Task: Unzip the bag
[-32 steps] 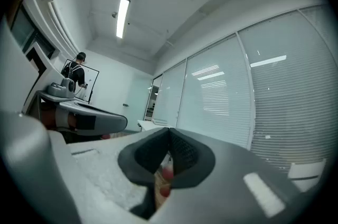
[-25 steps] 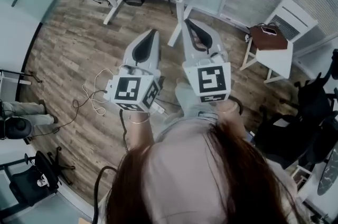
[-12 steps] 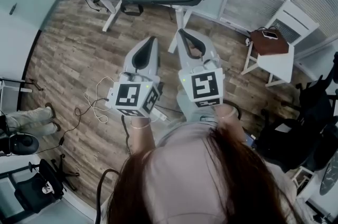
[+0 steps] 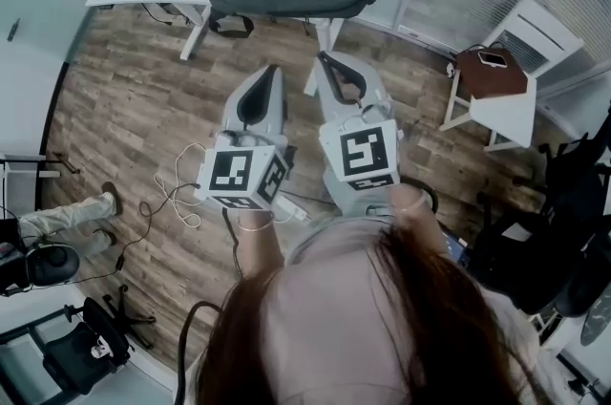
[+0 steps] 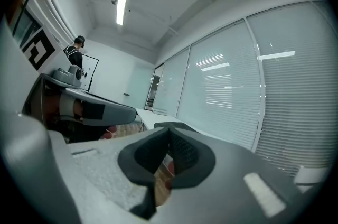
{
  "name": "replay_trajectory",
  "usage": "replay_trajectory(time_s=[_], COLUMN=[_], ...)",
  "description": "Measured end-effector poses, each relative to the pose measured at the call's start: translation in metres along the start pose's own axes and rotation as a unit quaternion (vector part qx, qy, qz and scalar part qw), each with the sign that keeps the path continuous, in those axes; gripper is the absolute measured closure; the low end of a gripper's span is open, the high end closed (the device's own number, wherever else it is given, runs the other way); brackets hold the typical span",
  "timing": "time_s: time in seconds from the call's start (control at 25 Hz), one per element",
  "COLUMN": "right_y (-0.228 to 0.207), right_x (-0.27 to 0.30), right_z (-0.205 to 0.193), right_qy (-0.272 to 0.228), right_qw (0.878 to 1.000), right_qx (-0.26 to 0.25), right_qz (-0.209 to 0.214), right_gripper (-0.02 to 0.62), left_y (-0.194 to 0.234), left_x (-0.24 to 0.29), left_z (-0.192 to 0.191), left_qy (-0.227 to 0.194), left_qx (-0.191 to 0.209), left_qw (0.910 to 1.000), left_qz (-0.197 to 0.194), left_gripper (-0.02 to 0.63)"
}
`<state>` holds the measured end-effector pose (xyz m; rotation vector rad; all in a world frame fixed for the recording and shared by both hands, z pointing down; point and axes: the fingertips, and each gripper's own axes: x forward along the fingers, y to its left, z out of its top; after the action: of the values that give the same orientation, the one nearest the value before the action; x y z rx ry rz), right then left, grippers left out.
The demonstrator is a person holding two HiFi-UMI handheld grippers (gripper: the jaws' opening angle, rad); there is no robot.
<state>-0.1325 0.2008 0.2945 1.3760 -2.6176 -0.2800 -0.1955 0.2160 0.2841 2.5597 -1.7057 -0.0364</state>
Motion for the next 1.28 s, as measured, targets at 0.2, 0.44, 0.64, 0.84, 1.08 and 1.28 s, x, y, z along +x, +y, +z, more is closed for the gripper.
replay_trajectory(time_s=[0.2, 0.44, 0.64, 0.84, 1.08, 1.28], right_y=[-0.011, -0.021, -0.028, -0.035, -0.044, -0.049], right_x=[0.024, 0.053, 0.076, 0.095, 0.116, 0.133], right_z=[-0.014, -0.035, -0.051, -0.066, -0.086, -0.1], right_qy=[0.017, 0.042, 0.058, 0.078, 0.096, 0.106], right_qw=[1.0, 0.999, 0.998, 0.997, 0.995, 0.994], right_qx=[0.003, 0.002, 0.002, -0.003, -0.003, 0.003], right_qz=[0.001, 0.001, 0.0, 0.001, 0.01, 0.022], right_gripper=[0.592, 0.592, 0.592, 0.592, 0.592, 0.588], left_y=[0.013, 0.029, 0.041, 0.056, 0.065, 0.072], left_x=[0.025, 0.052, 0.072, 0.091, 0.111, 0.127], left_z=[-0.009, -0.019, -0.033, -0.043, -0.057, -0.064], left_qy=[0.009, 0.022, 0.029, 0.033, 0.044, 0.051], left_qx=[-0.007, -0.012, -0.022, -0.031, -0.036, -0.034], left_qw=[0.9999, 0.9997, 0.9993, 0.999, 0.9983, 0.998], left_qz=[-0.001, -0.002, -0.002, 0.005, 0.011, 0.014], left_gripper=[0.596, 0.595, 0.595, 0.595, 0.595, 0.595])
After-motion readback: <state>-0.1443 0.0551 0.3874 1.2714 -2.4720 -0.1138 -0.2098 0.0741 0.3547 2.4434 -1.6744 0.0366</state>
